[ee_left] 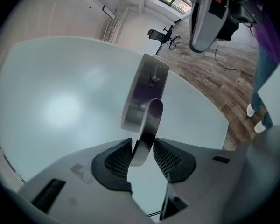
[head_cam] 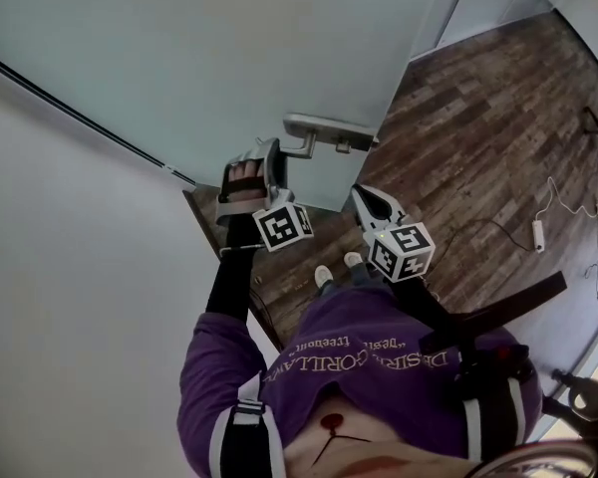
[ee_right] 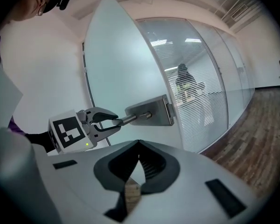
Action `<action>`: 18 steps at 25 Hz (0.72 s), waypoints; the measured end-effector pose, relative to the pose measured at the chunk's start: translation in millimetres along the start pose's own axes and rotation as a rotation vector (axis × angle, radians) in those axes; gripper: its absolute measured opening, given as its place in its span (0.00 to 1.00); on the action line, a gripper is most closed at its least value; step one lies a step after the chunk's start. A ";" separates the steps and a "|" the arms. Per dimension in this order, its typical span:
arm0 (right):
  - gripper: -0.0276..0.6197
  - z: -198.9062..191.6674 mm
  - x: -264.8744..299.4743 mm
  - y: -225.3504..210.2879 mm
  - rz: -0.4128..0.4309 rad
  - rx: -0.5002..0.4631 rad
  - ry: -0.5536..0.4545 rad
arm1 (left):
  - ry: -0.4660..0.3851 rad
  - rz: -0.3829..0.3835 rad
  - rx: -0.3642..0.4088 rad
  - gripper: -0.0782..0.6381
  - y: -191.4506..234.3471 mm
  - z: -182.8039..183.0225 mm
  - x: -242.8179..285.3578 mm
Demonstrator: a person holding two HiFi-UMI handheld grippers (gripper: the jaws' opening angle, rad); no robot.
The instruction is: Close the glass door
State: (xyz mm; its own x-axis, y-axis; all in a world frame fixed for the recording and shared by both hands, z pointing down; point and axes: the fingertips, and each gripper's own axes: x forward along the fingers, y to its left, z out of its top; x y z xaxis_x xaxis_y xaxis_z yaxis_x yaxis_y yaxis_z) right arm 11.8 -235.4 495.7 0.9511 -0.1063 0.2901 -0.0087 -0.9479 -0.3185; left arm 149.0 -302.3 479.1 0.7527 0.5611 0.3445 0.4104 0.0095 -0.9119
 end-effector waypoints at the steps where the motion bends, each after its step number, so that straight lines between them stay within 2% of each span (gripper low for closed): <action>1: 0.04 0.1 -0.9 -1.3 -0.014 0.003 -0.001 | -0.006 0.000 -0.011 0.31 0.1 0.0 0.6; 7: 0.04 0.0 -4.4 -4.4 -0.078 0.012 -0.013 | -0.030 -0.032 -0.082 0.31 -0.5 -2.0 4.6; 13: 0.04 -8.9 -9.9 -19.0 -0.127 0.006 -0.017 | -0.051 0.001 -0.099 0.31 -7.4 -0.1 11.3; 18: 0.04 -7.8 -2.2 -33.3 -0.127 0.009 -0.038 | -0.013 0.006 -0.100 0.31 -12.4 -2.9 25.1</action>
State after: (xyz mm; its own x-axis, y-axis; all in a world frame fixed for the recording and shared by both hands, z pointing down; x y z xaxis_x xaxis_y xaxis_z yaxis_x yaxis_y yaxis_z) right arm 7.7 -206.0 512.7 0.9554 0.0261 0.2943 0.1151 -0.9503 -0.2892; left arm 164.3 -290.7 499.7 0.7492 0.5712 0.3354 0.4556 -0.0767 -0.8869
